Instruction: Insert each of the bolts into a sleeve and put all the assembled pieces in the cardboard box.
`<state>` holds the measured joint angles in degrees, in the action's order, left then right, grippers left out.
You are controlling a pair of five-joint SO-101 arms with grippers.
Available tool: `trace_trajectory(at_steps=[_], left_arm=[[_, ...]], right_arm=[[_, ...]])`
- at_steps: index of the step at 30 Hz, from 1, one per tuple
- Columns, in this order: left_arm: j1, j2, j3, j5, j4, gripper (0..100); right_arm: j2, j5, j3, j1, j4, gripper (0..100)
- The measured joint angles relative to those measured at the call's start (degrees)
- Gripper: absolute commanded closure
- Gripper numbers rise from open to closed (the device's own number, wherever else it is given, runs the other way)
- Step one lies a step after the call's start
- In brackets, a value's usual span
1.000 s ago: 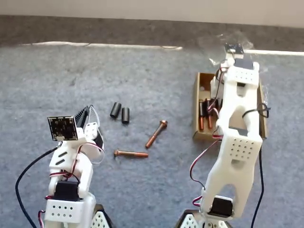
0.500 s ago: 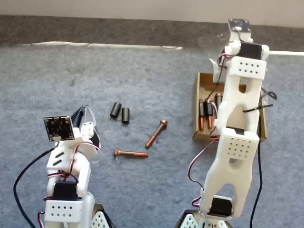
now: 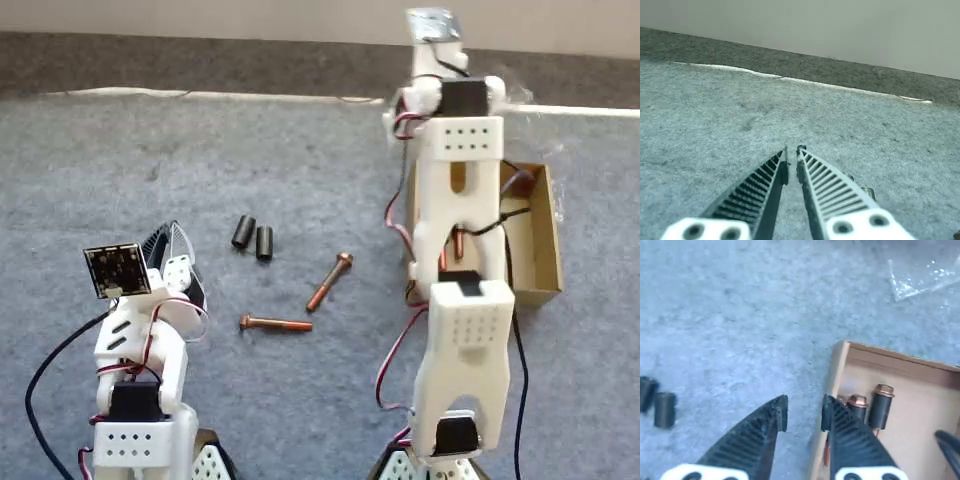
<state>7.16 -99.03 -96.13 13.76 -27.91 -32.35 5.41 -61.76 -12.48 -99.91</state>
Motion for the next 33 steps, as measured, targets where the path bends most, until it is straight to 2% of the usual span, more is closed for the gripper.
trace_trajectory(at_steps=[7,17,21,26,33], left_arm=[[1.93,0.00,0.00,0.00,0.00,95],[2.37,0.00,0.00,0.00,0.00,95],[3.60,0.00,0.00,0.00,0.00,95],[8.09,0.00,0.00,0.00,0.00,95],[10.81,0.00,0.00,0.00,0.00,95]], right_arm=[[17.32,-0.09,20.48,-12.31,0.00,90.0],[36.22,-0.09,34.90,-24.26,0.00,90.0],[38.95,-3.96,43.34,-29.98,0.09,90.0],[39.03,-9.58,52.13,-31.21,7.82,90.0],[39.03,-10.46,60.92,-31.21,19.25,89.6]])
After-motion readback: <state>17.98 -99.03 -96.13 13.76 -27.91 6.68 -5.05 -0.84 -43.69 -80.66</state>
